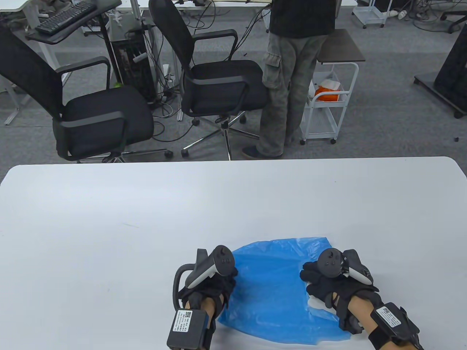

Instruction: Squeeze plastic bag to expel air

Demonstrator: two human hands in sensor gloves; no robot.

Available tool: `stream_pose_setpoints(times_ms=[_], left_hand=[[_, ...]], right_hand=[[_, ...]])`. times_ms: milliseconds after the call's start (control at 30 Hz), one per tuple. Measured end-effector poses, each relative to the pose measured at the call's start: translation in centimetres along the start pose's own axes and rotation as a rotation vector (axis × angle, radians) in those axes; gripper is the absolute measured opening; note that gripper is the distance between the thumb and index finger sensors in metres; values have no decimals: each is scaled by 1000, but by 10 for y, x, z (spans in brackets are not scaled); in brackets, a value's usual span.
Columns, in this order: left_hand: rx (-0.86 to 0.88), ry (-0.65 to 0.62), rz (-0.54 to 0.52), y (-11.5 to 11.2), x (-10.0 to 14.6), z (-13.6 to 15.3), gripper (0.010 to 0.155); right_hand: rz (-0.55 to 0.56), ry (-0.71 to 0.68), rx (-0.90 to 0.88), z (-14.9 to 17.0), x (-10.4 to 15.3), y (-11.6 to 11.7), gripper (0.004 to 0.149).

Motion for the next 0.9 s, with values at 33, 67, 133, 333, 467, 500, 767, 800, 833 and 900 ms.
stream_pose_setpoints(times_ms=[33,67,133,333,467,500,767,800,833,900], left_hand=[[-18,0,-23,3,0,-3,54],[-57,2,-21,2,-4,-5,56],[-105,15,63,-7,-14,-6,61],[-133,133,203,-34,-44,16,65],[-32,147,246,-50,-52,30,75],[8,138,243,-50,-51,32,63],[35,138,246,-51,-52,32,63],[36,137,245,-51,-51,33,63],[41,135,244,-51,-51,33,63],[51,131,244,-52,-51,34,63]], right_hand=[[-1,-1,-6,0,0,0,57],[-2,-2,-9,1,0,0,57],[-3,-4,-2,1,0,0,57],[-18,-1,-11,2,1,-1,57],[-20,-1,-15,2,1,0,57],[-29,-1,-12,2,1,-1,58],[230,-248,68,-77,-1,-48,58],[196,-252,116,-91,-7,-48,59],[160,-258,169,-107,-15,-46,60],[110,-261,217,-131,-31,-40,61]])
Point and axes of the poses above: the tracker on the back of each hand, its own z axis roughly to the little-finger side, its own x axis roughly from the fingertips to the wrist, y = z × x, the point moved 2 cm from there along -x, roughly from the wrist to the fingertips, and after that the axes turned 1 degree about x, right-handed, at the moved point
